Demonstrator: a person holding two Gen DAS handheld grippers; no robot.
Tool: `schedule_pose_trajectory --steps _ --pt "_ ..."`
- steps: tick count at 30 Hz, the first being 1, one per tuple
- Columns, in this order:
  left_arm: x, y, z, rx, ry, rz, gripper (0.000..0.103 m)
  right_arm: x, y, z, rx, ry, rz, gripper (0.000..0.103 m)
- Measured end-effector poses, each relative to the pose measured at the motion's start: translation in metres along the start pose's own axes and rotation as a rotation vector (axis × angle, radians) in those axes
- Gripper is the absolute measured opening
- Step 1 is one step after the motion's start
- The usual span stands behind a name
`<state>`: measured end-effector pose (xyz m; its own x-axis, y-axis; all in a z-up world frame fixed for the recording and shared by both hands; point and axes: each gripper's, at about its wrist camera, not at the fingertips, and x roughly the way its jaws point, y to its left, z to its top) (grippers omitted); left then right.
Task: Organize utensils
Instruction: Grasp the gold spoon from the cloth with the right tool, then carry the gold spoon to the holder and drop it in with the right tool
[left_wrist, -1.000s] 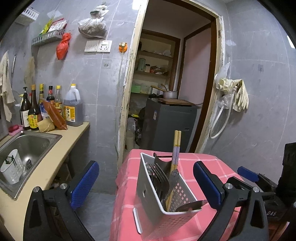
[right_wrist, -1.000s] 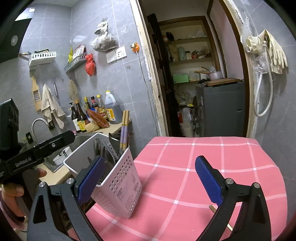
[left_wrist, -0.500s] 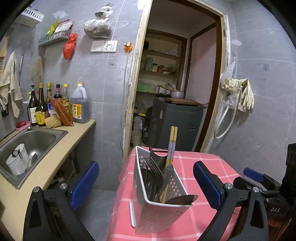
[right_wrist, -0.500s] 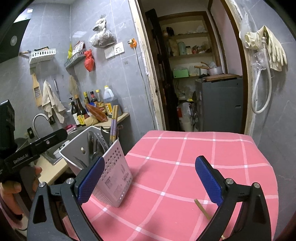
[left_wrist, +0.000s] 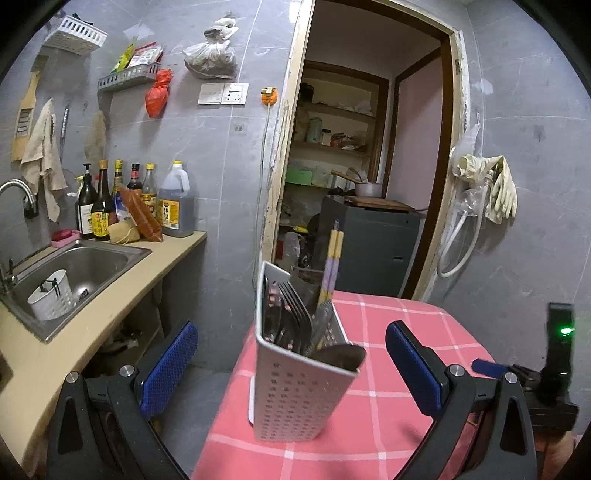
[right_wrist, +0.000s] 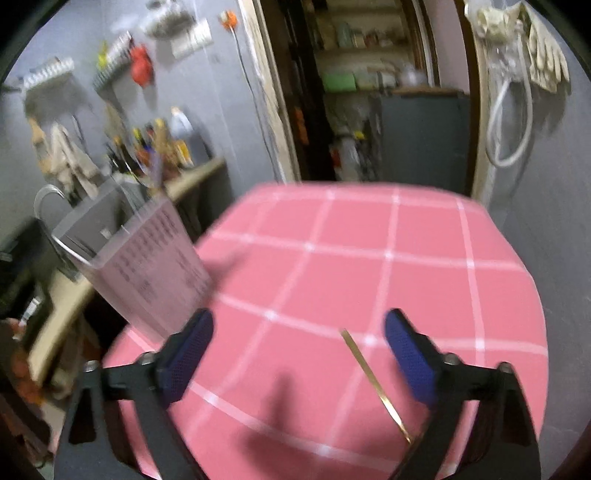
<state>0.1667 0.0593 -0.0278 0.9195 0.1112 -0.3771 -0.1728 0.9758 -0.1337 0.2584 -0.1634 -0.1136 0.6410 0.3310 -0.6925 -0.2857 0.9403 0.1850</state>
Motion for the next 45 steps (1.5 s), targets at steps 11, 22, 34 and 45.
schedule_pose_trajectory --steps 11,22,34,45 --pt "-0.010 -0.034 -0.042 -0.006 0.092 -0.055 0.102 0.055 -0.021 -0.004 -0.074 0.277 -0.055 0.042" --pt "-0.001 -0.040 -0.054 -0.021 0.166 -0.096 0.102 0.061 -0.018 0.005 -0.066 0.320 -0.049 0.005" --pt "-0.014 -0.003 -0.020 -0.042 0.151 -0.125 0.102 -0.063 0.039 0.037 -0.008 -0.081 0.089 0.005" --pt "-0.028 0.035 0.014 -0.013 0.101 -0.126 0.102 -0.110 0.122 0.130 0.019 -0.581 0.331 0.005"
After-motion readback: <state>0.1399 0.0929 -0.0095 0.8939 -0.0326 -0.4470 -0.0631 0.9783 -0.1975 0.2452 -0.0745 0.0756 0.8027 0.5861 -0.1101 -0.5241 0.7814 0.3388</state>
